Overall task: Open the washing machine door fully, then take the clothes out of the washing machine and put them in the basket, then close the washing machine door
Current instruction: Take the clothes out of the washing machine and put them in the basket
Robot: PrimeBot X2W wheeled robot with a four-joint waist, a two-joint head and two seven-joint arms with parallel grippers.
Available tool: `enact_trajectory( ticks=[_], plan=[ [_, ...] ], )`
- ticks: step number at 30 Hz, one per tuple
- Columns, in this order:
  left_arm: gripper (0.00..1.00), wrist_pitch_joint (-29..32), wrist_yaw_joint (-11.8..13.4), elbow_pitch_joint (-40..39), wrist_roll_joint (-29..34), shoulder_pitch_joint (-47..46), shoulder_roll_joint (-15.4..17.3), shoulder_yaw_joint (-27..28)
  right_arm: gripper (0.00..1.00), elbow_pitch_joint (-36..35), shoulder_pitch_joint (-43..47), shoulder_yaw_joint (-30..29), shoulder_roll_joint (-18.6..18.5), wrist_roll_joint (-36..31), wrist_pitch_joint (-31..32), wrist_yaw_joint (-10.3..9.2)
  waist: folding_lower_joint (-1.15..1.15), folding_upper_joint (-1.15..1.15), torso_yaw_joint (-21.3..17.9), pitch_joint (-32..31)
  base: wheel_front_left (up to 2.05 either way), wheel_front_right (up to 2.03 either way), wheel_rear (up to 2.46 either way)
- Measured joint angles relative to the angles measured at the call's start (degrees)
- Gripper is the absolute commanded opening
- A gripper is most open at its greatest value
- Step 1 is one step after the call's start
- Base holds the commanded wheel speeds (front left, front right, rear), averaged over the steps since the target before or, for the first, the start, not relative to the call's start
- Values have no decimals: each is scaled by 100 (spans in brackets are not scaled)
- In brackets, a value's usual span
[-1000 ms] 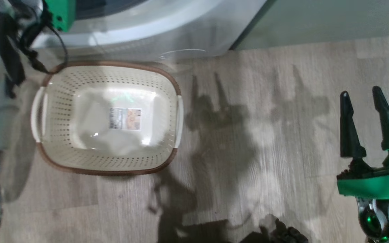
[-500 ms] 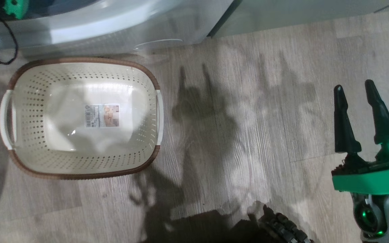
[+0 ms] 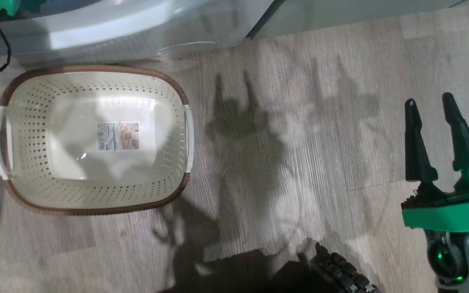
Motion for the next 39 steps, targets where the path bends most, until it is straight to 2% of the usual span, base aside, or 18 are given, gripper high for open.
enact_trajectory(
  ticks=[6, 10, 15, 20, 21, 26, 34, 39],
  plan=[
    [0, -344, 132, -122, -114, -3, -116, 37, 100, -5, -14, -57, 0, -5, 0, 0, 0, 0, 172, -31, 0, 0, 0],
    [0, -778, 285, -371, -305, 129, -197, 200, 100, -12, -23, -102, 1, -65, 0, 0, 0, 0, 269, -77, 0, 0, 0],
    [0, -1389, 581, -953, -635, 767, -430, 449, 100, -32, -20, -224, 1, -187, 0, 0, 0, 0, 485, -202, 0, 0, 0],
    [0, -2039, 870, -1757, -899, 1560, -589, 669, 100, -74, 12, -367, 1, -342, -1, 0, -1, 0, 684, -380, 0, 0, 0],
    [0, -2268, 977, -2129, -983, 1856, -680, 758, 100, -78, 24, -400, 1, -411, -1, 0, -1, 0, 763, -456, 0, 0, 0],
    [0, -2644, 1168, -2804, -1134, 2467, -804, 860, 100, -112, 48, -442, 1, -525, -1, 0, -1, 0, 913, -620, 0, 0, 0],
    [0, -2999, 1511, -4113, -1174, 3727, -1034, 966, 100, -158, 320, -545, -20, -634, -1, 0, -1, 0, 1162, -1003, 0, 0, 0],
    [0, -3076, 1612, -4840, -1170, 4434, -1211, 1011, 100, -170, 425, -579, -67, -673, -1, 0, -1, 0, 1309, -1254, 0, 0, 0]
  ],
)
